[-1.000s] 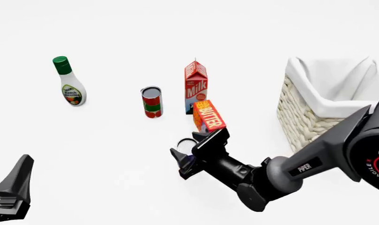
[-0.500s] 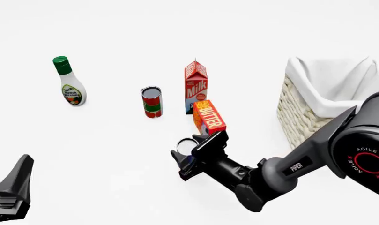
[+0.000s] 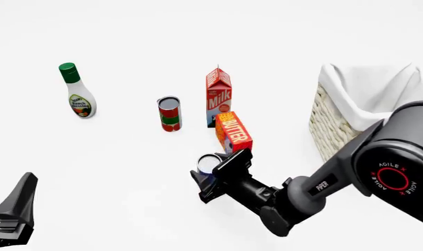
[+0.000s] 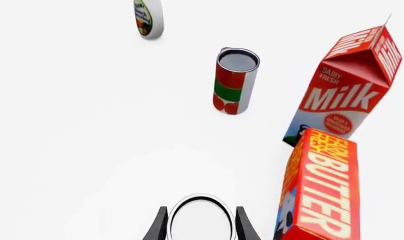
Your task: Pick the alphabet soup and place it in the basket.
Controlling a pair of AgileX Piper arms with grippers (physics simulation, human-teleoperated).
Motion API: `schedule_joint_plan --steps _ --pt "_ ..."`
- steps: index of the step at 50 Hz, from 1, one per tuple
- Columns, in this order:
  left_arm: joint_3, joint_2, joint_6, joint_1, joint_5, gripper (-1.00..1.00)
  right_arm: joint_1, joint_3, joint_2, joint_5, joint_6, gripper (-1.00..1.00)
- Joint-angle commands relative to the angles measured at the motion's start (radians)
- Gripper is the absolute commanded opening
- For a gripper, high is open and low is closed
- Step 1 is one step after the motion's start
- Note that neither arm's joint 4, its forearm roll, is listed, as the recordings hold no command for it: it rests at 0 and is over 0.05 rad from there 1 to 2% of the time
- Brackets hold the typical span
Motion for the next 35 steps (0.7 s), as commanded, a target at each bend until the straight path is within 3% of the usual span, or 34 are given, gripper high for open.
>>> schedule_joint_plan --steps 1,2,3,24,35 --pt "0.000 0.000 0.000 0.000 0.000 1.00 0.000 -0.011 0.015 0.006 0.004 1.00" --pt "0.000 0.000 0.000 0.000 0.000 1.00 -0.001 -0.011 0.016 0.006 0.004 1.00" --pt "0.000 0.000 0.000 0.000 0.000 1.00 -0.001 -0.012 0.018 0.007 0.005 -1.00" --pt "0.000 0.000 0.000 0.000 0.000 1.00 0.012 0.021 -0.031 0.003 0.011 -1.00" --pt "0.000 0.000 0.000 0.000 0.000 1.00 0.029 0.112 -0.213 0.014 0.008 -1.00"
